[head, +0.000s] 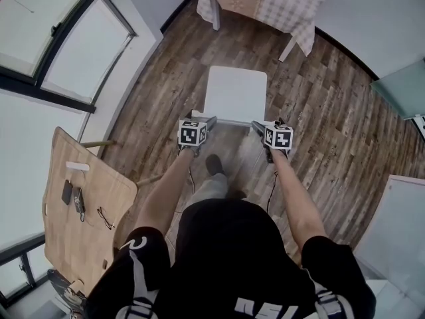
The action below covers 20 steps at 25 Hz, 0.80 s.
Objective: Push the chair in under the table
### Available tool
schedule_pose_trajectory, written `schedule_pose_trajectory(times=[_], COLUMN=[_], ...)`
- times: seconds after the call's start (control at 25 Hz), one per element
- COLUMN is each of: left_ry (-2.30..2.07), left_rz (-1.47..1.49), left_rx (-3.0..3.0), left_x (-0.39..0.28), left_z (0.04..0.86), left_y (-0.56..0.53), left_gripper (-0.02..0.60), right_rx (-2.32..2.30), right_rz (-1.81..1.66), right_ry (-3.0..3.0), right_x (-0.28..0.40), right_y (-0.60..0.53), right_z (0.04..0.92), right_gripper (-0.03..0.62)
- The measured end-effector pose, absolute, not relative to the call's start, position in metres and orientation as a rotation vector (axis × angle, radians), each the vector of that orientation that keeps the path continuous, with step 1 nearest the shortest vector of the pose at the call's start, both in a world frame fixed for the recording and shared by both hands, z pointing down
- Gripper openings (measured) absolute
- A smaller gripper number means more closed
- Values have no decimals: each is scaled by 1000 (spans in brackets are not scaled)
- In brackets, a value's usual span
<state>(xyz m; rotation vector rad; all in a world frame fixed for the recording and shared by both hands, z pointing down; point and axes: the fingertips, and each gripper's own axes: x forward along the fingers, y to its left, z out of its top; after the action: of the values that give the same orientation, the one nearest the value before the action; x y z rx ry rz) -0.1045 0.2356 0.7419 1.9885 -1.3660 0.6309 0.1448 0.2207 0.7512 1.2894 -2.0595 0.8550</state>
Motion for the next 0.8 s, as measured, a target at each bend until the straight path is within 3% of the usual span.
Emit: schedule_pose_trajectory(times=[0.8], left_ry=[-1212], left_rz=[648], left_rx=[2051], left_x=[-95], left_z=[749], left_y=[223], left_gripper=[439], right_rx=[1284], right_rz=[864], right_ry=[-2078], right_x=[145], right_y=[215], right_z=[755], right_gripper=[546])
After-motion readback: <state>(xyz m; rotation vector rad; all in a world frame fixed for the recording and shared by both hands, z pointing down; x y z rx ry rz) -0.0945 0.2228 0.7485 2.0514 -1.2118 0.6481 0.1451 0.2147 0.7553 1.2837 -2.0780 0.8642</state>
